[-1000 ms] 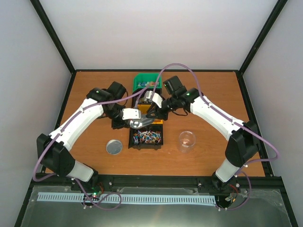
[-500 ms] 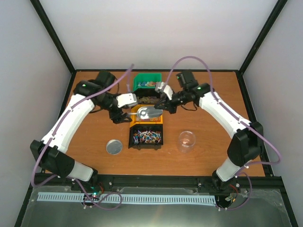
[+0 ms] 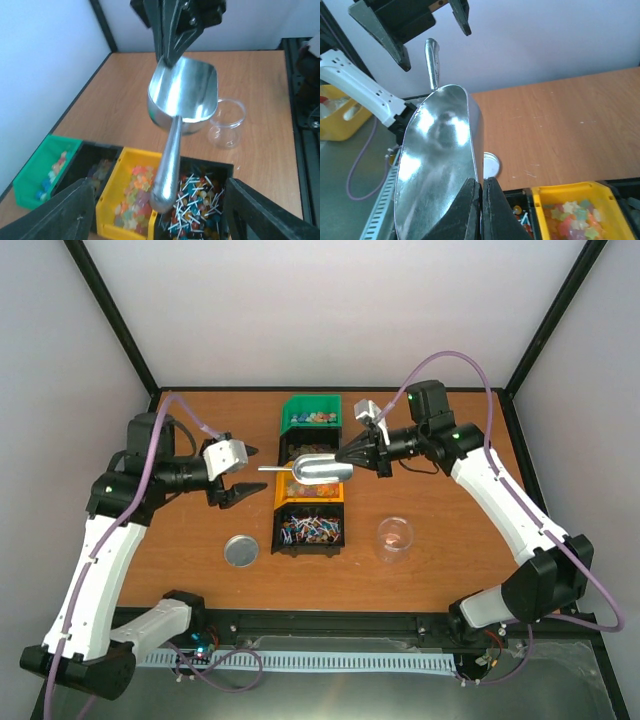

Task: Pack the candies

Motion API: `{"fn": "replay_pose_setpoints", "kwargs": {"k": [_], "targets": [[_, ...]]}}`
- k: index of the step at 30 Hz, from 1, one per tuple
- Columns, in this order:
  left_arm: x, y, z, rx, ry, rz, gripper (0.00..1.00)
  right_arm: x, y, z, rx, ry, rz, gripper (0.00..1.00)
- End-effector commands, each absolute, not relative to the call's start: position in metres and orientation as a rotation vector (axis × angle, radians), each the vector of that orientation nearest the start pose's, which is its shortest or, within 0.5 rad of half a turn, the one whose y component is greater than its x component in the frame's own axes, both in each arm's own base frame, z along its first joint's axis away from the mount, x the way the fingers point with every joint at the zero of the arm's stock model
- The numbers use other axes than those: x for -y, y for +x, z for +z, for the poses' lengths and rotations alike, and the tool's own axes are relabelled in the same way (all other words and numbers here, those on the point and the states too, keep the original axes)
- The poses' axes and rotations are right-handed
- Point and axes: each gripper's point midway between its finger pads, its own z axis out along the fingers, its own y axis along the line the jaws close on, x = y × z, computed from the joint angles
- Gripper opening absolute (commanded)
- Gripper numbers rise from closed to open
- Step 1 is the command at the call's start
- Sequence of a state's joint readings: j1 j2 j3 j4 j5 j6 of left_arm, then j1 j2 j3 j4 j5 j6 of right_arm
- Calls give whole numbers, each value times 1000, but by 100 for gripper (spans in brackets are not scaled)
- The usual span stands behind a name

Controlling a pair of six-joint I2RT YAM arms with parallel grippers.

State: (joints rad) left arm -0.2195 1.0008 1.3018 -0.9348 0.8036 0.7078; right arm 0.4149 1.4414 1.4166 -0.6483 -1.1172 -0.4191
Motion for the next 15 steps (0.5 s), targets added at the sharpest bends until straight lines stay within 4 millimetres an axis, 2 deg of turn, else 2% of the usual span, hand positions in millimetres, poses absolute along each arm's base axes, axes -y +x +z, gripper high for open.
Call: {"fn": "replay_pose_setpoints", "kwargs": {"k": [1, 5, 8, 15], "targets": [[196, 202, 372, -1408, 1375, -705, 72, -280, 239, 347, -1474, -1337, 1324, 3], [211, 195, 370, -1376, 1435, -677, 71, -282, 238, 343, -1488, -1335, 1349, 3], [218, 197, 369, -1400, 1436, -686, 67, -285, 235, 342, -1484, -1344, 1353, 3], [222, 199, 361, -1450, 1471, -697, 44, -287, 232, 339, -1490, -1348, 1357, 3]]}}
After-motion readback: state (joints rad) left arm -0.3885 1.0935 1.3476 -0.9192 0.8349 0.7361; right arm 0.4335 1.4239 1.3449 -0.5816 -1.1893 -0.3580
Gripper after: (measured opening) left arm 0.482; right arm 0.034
